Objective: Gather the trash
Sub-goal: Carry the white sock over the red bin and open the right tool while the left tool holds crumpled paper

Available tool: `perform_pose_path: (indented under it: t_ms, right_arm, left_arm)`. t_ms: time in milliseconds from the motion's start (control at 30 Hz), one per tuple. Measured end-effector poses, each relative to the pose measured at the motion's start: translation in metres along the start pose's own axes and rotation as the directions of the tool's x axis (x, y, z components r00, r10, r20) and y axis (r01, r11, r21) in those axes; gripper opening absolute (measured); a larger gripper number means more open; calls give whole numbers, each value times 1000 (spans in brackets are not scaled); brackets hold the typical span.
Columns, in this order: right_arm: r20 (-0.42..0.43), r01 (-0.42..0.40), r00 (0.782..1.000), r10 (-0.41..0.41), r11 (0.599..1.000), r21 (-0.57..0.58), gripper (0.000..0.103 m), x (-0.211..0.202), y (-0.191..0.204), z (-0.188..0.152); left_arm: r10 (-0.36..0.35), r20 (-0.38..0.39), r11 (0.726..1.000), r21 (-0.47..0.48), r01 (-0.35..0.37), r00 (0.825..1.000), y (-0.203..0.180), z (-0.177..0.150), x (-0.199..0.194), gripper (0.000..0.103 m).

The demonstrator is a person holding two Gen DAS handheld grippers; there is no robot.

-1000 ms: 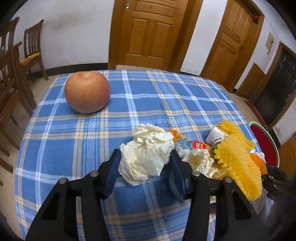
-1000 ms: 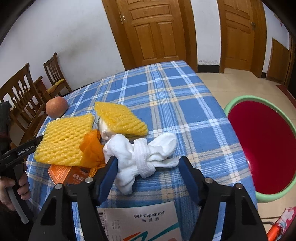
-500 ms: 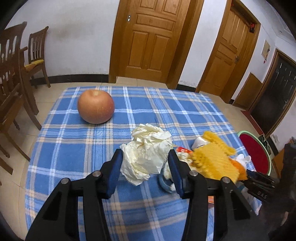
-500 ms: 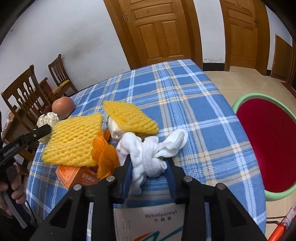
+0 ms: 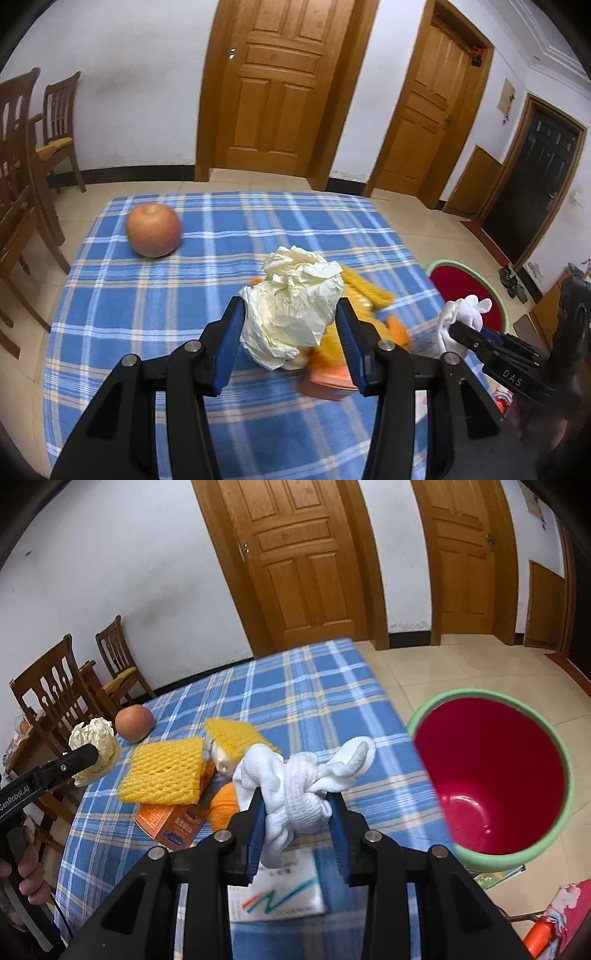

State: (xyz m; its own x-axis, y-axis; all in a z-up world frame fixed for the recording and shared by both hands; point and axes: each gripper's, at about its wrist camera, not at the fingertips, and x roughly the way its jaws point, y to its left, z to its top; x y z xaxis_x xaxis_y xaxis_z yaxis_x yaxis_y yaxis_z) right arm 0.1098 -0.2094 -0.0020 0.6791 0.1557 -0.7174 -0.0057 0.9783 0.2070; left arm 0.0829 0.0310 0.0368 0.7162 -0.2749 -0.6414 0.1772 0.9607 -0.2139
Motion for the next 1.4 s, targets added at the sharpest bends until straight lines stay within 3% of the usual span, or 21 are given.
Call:
perform_pose_path:
  t_ms: [600,1033,1400]
  right_arm:
    - [94,103,989,-113,990,97,35,-55,-72,4]
    - [75,195,974,-214,958,212,35,-59,-138,-6]
    - [18,245,965,-262,924,293,37,-46,-185,-18]
  left_arm:
    - [-153,-76,982,104,160,985,-117,6,36,50]
    - [-185,-155,954,210,215,970,-199,4,92,50]
    - [-175,-249,930,276,243,953,-244,-13,142,51]
